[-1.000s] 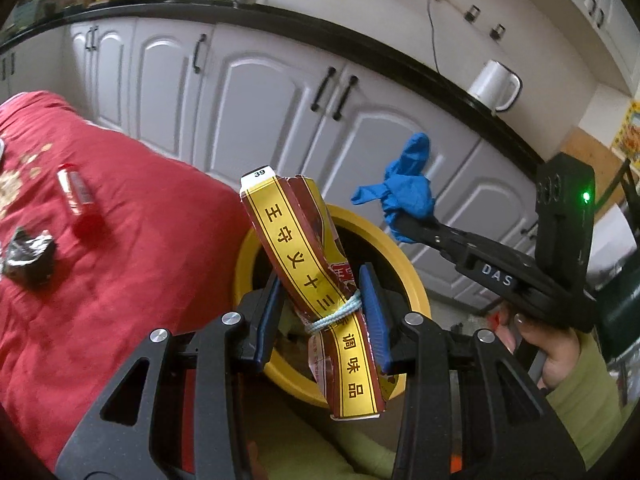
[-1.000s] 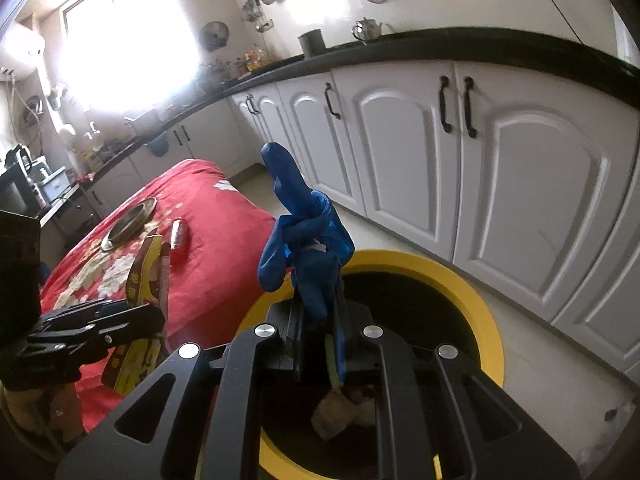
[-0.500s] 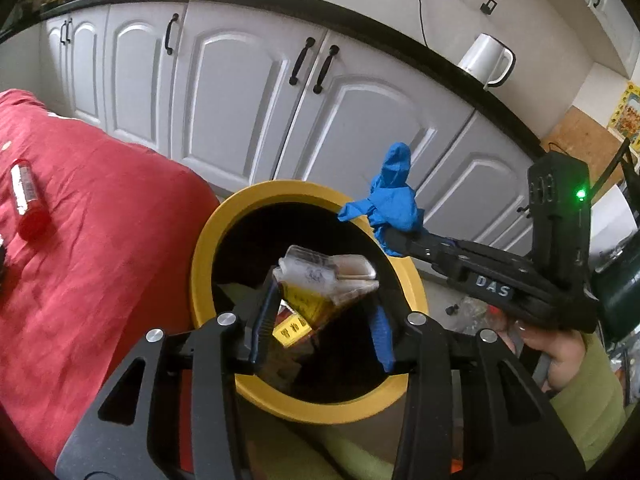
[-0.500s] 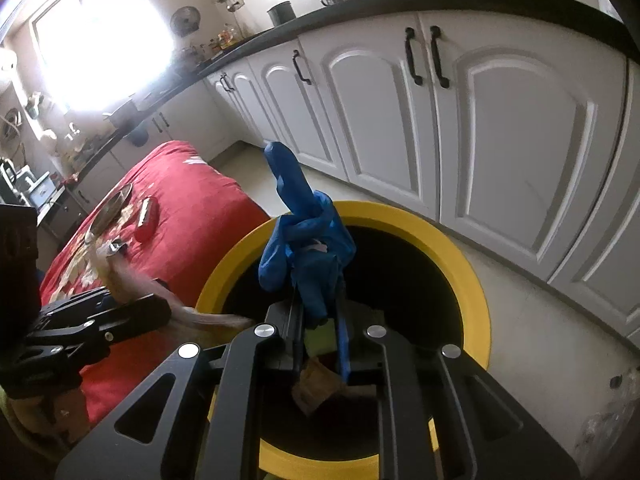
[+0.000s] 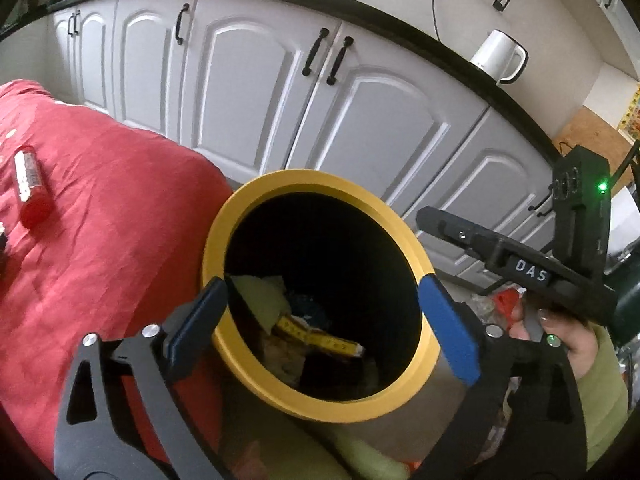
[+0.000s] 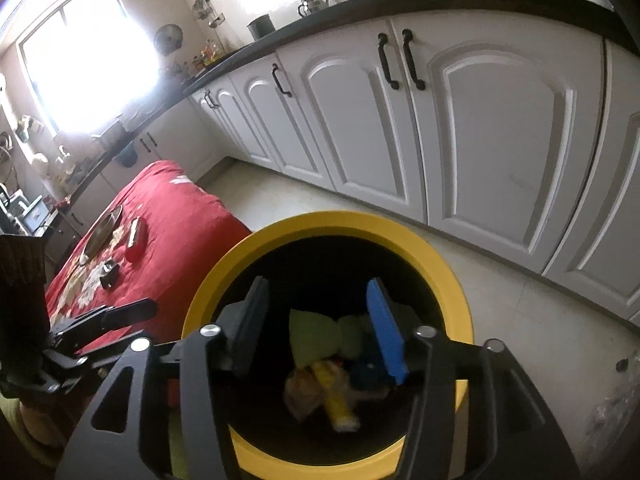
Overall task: Collect trash
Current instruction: 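Move both open grippers back toward the red can and dark wrapper, then grasp the red can with the right gripper while the left gripper grasps the dark green wrapper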
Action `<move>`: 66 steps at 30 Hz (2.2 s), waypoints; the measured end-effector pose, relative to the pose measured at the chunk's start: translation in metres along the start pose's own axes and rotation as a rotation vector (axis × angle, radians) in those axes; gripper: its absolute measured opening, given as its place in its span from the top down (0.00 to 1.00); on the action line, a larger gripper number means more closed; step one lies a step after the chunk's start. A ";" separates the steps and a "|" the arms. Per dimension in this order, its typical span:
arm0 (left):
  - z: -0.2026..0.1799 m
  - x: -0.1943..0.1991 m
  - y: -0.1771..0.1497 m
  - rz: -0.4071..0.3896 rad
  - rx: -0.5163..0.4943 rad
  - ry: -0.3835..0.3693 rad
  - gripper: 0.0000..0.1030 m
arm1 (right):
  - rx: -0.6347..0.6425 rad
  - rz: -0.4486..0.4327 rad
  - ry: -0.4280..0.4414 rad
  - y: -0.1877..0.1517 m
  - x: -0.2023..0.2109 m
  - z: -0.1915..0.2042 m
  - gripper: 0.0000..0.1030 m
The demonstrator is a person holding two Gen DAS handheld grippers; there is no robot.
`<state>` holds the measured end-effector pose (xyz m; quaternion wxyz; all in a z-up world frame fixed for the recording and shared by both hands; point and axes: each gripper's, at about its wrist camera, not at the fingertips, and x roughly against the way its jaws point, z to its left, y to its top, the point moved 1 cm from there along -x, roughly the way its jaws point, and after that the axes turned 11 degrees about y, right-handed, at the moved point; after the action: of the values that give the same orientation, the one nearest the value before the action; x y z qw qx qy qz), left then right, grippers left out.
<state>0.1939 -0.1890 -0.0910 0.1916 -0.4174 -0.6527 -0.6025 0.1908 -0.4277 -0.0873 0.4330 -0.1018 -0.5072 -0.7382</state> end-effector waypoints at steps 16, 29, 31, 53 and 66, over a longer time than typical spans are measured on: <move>0.060 0.033 0.003 -0.101 0.109 0.191 0.11 | 0.122 -0.074 0.000 0.011 0.004 0.043 0.37; 0.132 0.067 -0.002 -0.161 0.277 0.309 0.11 | 0.261 -0.036 0.067 0.020 -0.021 0.104 0.37; 0.141 0.071 -0.005 -0.166 0.298 0.318 0.11 | 0.279 -0.029 0.083 0.023 -0.027 0.114 0.37; 0.248 0.095 -0.035 -0.167 0.598 0.299 0.31 | 0.397 0.154 0.265 0.050 -0.148 0.214 0.42; 0.260 0.065 -0.032 -0.083 0.697 0.094 0.44 | 0.416 0.316 0.296 0.052 -0.241 0.236 0.55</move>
<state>0.1967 0.0801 -0.1142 0.3278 -0.2720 -0.8260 -0.3693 0.3069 -0.1067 -0.0860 0.6233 0.0201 -0.5567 -0.5488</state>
